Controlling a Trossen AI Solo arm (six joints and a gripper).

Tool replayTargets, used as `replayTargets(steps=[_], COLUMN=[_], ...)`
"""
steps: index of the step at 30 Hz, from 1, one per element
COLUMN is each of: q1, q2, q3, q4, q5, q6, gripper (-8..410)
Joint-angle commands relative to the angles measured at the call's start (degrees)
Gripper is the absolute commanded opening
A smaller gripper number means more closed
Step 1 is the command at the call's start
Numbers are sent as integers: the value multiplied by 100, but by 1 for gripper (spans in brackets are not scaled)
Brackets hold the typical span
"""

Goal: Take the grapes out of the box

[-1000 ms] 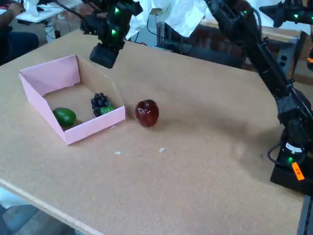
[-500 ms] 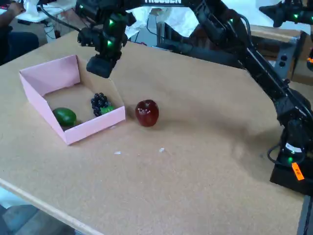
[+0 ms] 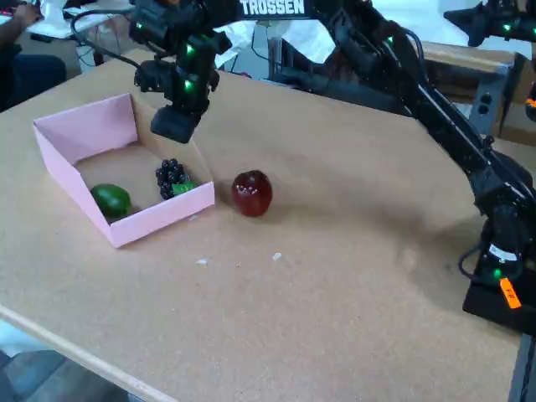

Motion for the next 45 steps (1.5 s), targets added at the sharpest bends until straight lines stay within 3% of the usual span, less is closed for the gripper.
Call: replayTargets(steps=[1, 12, 16, 20, 33, 45], q1=[11, 9, -9, -7, -7, -116], q2=[9, 63, 256, 459, 625, 627], q3=[2, 2, -2, -2, 2, 35], q4=[-83, 83, 35, 33, 863, 922], q5=[-144, -74, 170, 177, 168, 168], q6=[-57, -50, -52, -46, -96, -138], gripper=[40, 120, 122, 122, 122, 122])
